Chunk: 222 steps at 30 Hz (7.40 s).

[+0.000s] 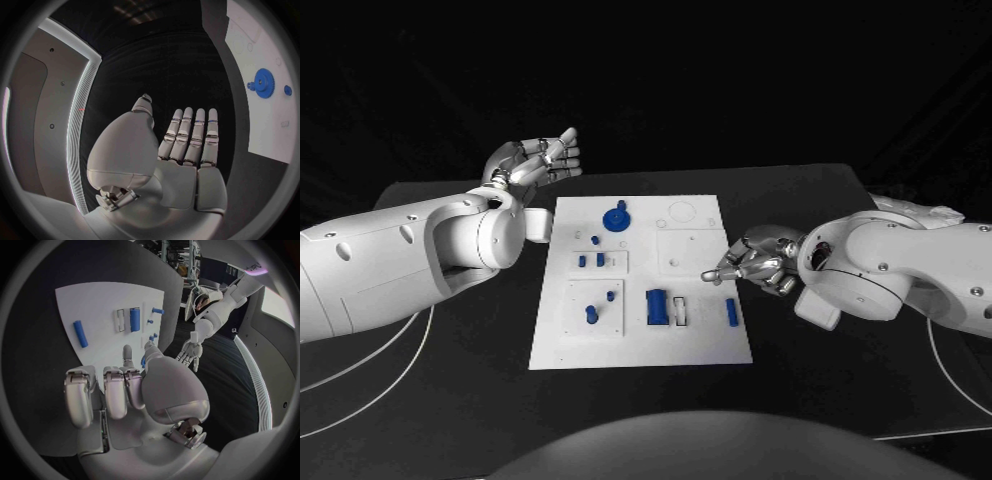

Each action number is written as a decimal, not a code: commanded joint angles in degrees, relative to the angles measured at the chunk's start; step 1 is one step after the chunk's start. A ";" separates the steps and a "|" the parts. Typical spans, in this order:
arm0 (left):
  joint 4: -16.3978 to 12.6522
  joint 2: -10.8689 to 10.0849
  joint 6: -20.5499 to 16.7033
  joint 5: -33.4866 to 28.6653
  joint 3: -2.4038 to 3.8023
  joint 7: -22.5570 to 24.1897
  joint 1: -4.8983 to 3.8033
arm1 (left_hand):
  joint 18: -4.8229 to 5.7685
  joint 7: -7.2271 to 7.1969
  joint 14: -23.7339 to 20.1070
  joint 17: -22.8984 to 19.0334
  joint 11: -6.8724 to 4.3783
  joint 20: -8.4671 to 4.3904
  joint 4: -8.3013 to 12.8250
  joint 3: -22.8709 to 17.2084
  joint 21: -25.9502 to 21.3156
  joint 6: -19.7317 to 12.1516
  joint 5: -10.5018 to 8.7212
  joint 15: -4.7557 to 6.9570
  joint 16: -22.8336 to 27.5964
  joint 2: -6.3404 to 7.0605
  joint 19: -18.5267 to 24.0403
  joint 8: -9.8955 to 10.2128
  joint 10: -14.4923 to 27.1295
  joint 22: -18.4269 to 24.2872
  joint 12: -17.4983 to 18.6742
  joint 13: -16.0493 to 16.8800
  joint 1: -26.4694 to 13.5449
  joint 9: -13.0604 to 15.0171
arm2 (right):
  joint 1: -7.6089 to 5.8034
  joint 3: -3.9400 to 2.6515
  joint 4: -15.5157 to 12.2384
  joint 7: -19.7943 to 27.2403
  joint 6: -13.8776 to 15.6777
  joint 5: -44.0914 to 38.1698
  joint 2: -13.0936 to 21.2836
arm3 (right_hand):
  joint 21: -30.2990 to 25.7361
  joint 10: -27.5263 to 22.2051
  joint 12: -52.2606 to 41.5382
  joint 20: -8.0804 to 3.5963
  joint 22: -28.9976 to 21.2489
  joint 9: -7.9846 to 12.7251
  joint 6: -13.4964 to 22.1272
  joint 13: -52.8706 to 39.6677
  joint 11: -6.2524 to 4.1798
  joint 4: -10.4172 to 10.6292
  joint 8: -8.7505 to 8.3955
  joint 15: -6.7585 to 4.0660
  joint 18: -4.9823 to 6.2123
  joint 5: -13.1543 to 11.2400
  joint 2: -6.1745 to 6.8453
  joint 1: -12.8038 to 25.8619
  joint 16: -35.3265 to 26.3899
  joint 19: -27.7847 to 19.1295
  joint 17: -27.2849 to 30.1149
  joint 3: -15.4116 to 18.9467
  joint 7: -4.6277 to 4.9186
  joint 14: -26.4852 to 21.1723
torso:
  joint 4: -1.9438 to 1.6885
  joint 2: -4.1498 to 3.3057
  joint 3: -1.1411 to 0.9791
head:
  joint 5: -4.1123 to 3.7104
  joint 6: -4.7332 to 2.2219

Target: Assemble the parts on the task board

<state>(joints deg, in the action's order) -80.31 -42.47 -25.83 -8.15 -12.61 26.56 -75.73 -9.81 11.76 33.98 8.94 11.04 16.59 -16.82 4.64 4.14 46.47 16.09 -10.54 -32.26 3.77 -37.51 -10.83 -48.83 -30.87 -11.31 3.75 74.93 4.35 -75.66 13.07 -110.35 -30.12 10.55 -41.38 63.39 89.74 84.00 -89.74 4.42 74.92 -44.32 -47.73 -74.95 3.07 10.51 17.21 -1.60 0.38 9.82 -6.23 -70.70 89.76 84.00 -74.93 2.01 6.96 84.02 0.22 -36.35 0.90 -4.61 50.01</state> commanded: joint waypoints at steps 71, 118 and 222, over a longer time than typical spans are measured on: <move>-0.12 0.09 1.12 -0.06 0.04 0.05 -0.03 | 0.25 1.38 -0.32 -0.29 -0.04 -0.02 -0.05 -0.23 -0.34 -0.46 0.33 0.08 -0.48 -0.66 -0.02 -0.32 0.23 0.27 -0.53 -0.03 -0.07 -0.06 | 6.14 0.30 5.25 -12.01 -10.92 -21.54 -4.83 | 0.26 6.00 -0.26 0.73 15.08 3.56 -2.85 -15.05 -0.54 -4.60 2.72 0.21 -0.38 1.01 1.48 3.85 0.24 6.00 -15.07 -6.49 -0.64 5.98 | -0.12 -0.03 -0.01 | -3.19 -0.01; -0.36 0.10 1.47 -0.06 0.04 -0.38 -0.02 | 0.26 1.38 -0.35 -0.41 -0.04 -0.02 -0.06 -0.18 -0.35 -0.48 0.33 0.08 -0.57 -0.69 0.03 -0.37 0.25 0.37 -0.60 -0.03 -0.11 -0.06 | 7.57 0.31 9.40 -14.30 -16.07 -23.50 -8.22 | 0.26 6.00 -0.26 -0.13 15.08 6.24 -5.11 -15.05 -1.22 -7.94 -3.06 -0.49 -0.38 14.99 2.23 3.21 0.24 6.00 -15.07 -12.77 -1.16 5.98 | -0.12 -0.02 -0.04 | -3.48 -0.01; -0.08 0.10 1.54 -0.02 0.02 -0.67 -0.02 | 0.28 1.38 -0.40 -0.73 -0.05 -0.02 -0.04 -0.12 -0.34 -0.54 0.33 0.08 -0.86 -0.94 0.10 -0.51 0.28 0.66 -0.81 -0.03 -0.17 -0.07 | 5.27 0.24 13.20 -2.12 -11.67 7.27 -12.58 | 0.26 6.00 -0.26 1.06 15.08 17.63 -7.78 -15.05 0.68 -11.17 -12.56 0.82 -0.38 4.33 5.22 3.64 0.24 6.00 -15.07 -18.56 0.86 5.98 | -0.10 -0.02 -0.04 | -1.73 -0.01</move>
<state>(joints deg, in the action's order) -80.32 -42.43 -25.27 -8.15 -12.64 25.51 -75.73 -9.82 11.97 33.99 8.27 11.04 16.60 -16.82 4.64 4.14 46.26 16.08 -10.54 -32.94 3.55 -37.51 -11.05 -48.83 -30.26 -11.76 3.74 74.70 4.35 -70.45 13.28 -97.17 -31.70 0.04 -33.41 50.94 89.74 84.00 -89.74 5.04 74.90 -26.75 -55.77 -74.93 3.46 -0.62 4.83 -1.19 0.38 14.41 -1.47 -67.14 89.76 83.89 -74.90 -16.84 7.51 84.06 0.14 -36.33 0.86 -6.30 50.00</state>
